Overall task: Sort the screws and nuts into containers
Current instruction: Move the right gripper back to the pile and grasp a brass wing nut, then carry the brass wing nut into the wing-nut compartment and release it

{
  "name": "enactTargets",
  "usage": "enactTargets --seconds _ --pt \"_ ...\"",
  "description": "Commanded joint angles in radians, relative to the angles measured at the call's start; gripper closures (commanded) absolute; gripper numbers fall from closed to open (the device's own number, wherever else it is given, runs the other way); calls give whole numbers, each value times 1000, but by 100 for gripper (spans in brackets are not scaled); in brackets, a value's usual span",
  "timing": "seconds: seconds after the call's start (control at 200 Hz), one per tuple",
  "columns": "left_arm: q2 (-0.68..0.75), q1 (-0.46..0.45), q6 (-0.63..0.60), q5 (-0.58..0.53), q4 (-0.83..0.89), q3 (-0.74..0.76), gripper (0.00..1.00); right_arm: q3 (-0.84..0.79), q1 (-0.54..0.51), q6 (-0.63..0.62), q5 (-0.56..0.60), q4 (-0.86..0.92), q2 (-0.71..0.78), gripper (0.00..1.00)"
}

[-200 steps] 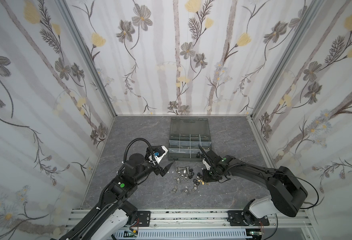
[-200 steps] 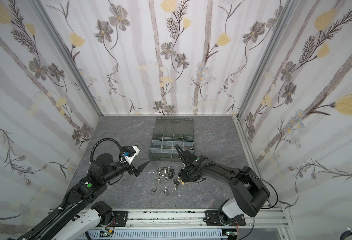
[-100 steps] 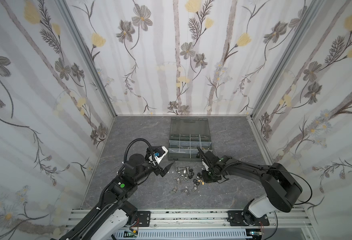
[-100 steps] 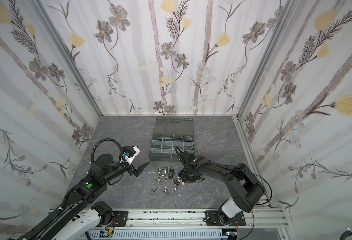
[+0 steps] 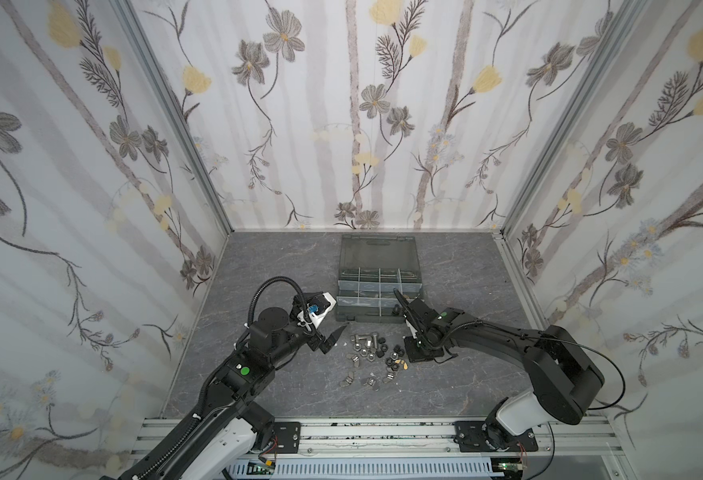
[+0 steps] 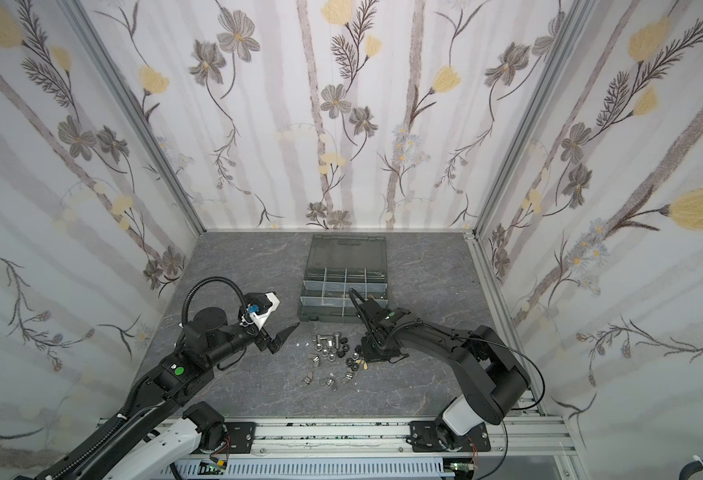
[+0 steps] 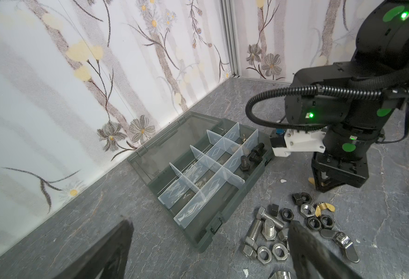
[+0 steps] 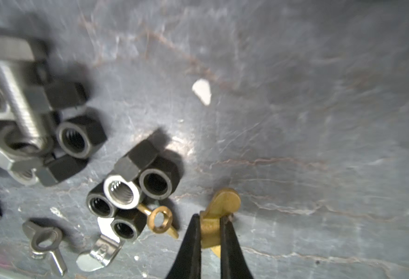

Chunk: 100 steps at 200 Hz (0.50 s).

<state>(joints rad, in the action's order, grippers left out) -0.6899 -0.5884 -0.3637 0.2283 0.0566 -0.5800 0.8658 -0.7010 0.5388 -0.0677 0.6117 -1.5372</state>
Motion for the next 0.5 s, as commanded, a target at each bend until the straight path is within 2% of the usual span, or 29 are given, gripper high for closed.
enactTargets --seconds 0.0,0.24,0.495 --pt "1 -2 -9 -4 -43 -1 0 56 44 -33 40 43 27 91" --pt "6 -2 -12 -8 -29 -7 0 291 207 -174 68 128 -3 90" --pt "0 -3 -10 -4 -17 -17 0 585 281 -313 117 178 -224 90"
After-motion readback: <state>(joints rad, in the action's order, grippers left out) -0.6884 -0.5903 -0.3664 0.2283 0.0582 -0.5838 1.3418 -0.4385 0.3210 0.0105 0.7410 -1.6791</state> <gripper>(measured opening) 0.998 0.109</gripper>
